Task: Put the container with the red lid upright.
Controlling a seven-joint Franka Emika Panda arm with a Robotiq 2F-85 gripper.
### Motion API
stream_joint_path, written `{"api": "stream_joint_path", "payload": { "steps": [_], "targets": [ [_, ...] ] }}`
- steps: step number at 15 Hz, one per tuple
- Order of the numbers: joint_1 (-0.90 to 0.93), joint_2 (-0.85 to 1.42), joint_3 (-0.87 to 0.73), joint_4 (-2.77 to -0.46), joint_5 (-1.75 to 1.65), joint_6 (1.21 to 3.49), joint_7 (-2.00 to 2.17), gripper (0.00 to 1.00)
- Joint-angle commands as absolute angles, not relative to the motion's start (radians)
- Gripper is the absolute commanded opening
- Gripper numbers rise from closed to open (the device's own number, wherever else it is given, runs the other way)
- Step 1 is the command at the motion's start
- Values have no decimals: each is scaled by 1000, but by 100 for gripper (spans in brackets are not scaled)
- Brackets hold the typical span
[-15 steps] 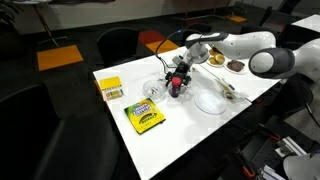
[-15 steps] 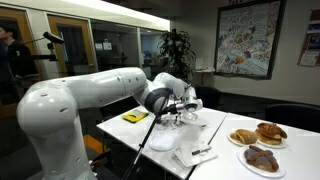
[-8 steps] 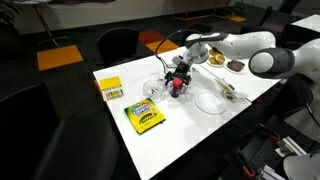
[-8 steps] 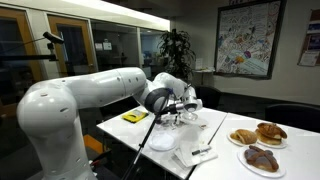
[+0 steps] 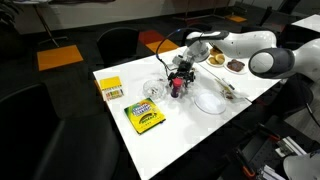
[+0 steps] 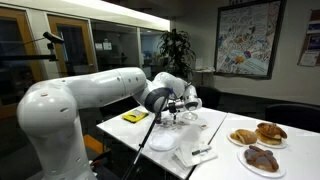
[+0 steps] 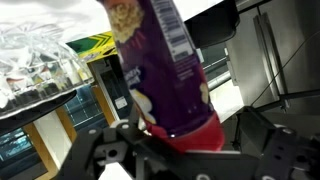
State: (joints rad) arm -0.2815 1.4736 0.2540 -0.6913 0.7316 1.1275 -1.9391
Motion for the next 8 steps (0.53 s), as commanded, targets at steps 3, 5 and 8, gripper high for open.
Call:
{"api": "stream_joint_path", "payload": {
  "steps": [3, 5, 8],
  "targets": [
    [-261, 1473, 233, -607, 682, 1082, -1877, 100],
    [-254, 1473, 237, -582, 661, 1075, -1873, 100],
    [-238, 1472, 243, -536, 628, 1076, -1874, 100]
  ]
}}
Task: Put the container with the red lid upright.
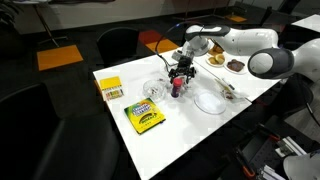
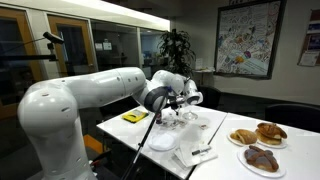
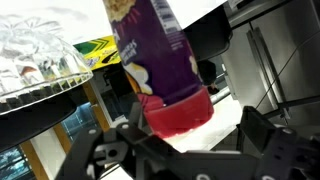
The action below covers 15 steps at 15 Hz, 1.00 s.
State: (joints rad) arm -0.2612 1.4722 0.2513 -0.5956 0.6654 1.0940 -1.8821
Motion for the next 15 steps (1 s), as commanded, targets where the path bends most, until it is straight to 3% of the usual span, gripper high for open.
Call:
{"api": "stream_joint_path", "payload": {
  "steps": [1, 15],
  "targets": [
    [-232, 1472, 244, -522, 616, 1079, -1872, 100],
    [-143, 1438, 271, -366, 467, 1099, -1414, 100]
  ]
}}
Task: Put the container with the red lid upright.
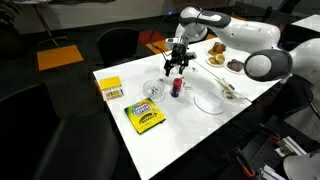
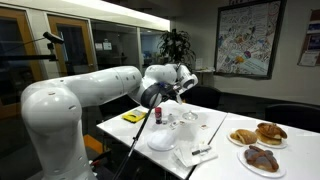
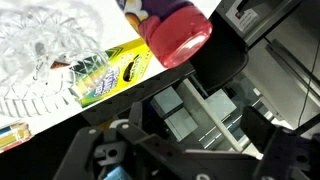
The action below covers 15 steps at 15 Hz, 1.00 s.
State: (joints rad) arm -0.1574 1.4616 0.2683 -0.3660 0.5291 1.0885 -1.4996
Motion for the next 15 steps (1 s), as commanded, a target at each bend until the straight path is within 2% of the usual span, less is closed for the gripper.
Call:
{"api": "stream_joint_path", "payload": {
  "steps": [1, 15],
  "targets": [
    [-134, 1430, 263, -366, 444, 1106, -1384, 100],
    [35, 1351, 136, -354, 106, 1149, -1133, 100]
  ]
}}
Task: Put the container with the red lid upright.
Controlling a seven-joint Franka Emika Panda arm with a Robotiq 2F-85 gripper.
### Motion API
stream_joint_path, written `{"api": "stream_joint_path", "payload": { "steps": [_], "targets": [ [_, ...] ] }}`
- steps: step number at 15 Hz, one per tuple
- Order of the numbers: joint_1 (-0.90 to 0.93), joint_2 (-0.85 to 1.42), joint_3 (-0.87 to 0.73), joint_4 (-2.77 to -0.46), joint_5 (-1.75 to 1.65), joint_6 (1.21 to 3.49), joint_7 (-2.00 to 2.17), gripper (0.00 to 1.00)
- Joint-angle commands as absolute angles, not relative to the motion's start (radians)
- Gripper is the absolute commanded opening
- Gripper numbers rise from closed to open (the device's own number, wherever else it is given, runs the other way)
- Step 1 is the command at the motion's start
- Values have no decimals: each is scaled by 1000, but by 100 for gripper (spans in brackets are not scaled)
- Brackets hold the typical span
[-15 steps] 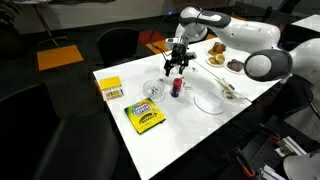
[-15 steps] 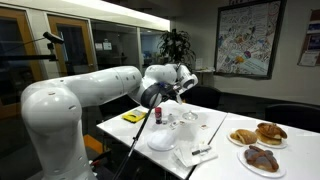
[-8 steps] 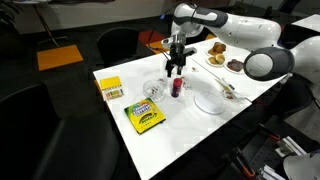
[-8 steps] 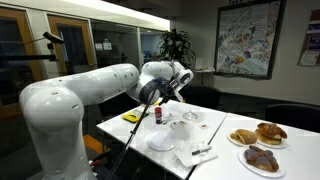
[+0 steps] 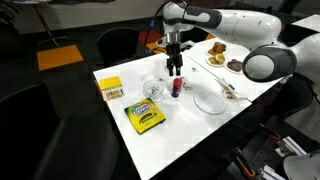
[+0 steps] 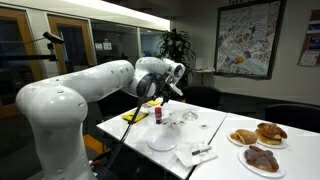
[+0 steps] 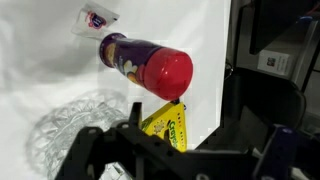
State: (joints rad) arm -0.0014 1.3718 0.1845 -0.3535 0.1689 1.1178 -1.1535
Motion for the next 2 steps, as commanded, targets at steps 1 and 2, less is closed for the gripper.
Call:
{"api": "stream_joint_path", "payload": {
  "steps": [1, 2],
  "targets": [
    [47, 1348, 123, -355, 80, 1161, -1130, 100],
    [59, 1346, 109, -356, 56, 1177, -1127, 100]
  ]
}}
